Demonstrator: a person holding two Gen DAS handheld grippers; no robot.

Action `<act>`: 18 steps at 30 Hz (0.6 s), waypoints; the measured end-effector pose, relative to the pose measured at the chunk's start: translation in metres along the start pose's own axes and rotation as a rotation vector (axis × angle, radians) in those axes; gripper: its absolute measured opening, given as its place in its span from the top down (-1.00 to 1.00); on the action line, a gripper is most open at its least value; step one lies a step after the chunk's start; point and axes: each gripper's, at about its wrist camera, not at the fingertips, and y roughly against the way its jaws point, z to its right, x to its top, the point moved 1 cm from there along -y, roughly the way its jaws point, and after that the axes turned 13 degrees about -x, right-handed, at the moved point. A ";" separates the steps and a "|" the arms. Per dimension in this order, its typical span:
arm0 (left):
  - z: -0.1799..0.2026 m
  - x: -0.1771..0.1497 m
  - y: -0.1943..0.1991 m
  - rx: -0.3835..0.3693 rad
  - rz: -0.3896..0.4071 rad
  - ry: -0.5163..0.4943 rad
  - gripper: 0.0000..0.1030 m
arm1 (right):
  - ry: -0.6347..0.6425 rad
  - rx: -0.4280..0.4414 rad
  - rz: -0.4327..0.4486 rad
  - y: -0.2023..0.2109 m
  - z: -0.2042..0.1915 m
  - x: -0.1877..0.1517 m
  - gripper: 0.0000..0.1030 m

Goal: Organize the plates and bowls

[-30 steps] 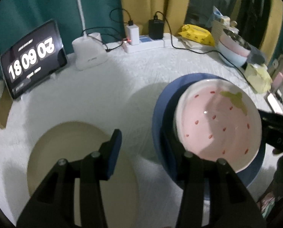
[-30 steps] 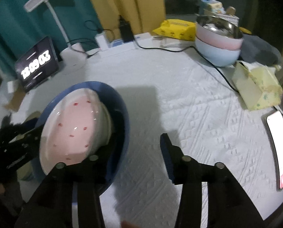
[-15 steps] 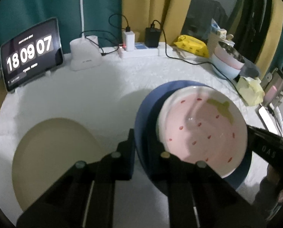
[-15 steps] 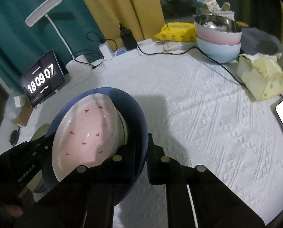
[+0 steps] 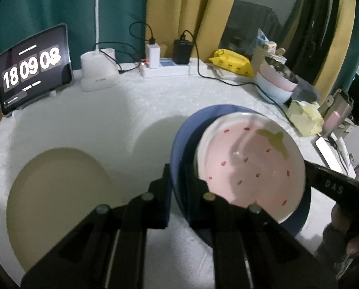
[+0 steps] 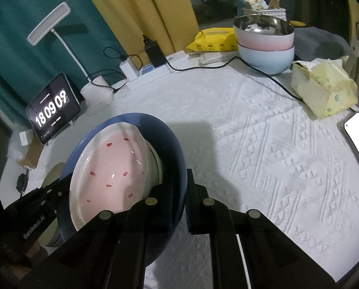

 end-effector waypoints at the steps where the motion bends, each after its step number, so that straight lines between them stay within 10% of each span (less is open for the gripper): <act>1: 0.001 0.000 0.000 -0.002 0.000 0.000 0.84 | -0.003 0.001 0.000 0.001 0.001 0.000 0.83; 18: 0.007 0.004 0.027 -0.011 0.055 -0.021 0.83 | -0.002 0.011 0.045 0.028 -0.002 0.008 0.82</act>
